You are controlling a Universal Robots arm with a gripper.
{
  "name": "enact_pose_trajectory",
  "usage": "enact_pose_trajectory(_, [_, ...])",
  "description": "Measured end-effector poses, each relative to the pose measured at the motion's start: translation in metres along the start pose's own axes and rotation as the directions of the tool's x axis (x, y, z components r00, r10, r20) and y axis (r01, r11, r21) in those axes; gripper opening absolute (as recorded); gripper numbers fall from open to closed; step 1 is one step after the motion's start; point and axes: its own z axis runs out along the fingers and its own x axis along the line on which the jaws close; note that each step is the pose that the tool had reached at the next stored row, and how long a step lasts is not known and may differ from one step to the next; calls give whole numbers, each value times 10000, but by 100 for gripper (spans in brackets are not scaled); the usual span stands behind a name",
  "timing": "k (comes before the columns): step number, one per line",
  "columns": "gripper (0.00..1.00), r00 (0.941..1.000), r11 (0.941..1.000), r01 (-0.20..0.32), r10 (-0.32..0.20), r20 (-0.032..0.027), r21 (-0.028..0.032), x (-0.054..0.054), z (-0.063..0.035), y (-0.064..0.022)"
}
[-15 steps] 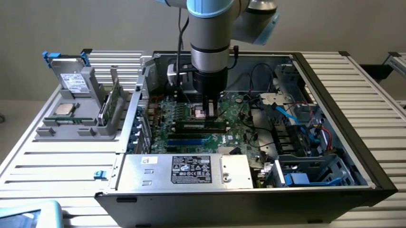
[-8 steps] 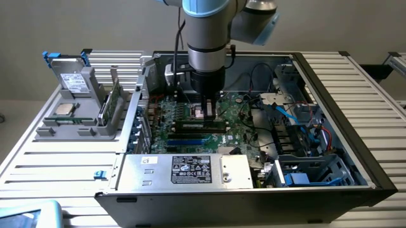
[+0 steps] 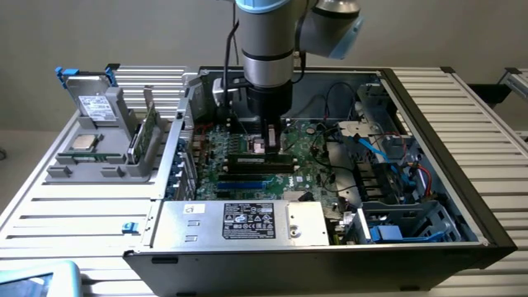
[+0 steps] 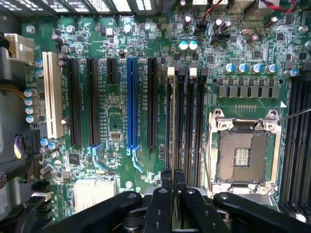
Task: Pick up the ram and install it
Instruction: 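Insert the ram into the slot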
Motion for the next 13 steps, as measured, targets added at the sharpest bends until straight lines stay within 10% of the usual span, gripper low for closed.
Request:
enact_pose_trajectory(6, [13,10000,9983,23,-21,-49,576,0,-9,44])
enact_pose_trajectory(13, [13,10000,9977,29,-25,-70,674,0,4,77])
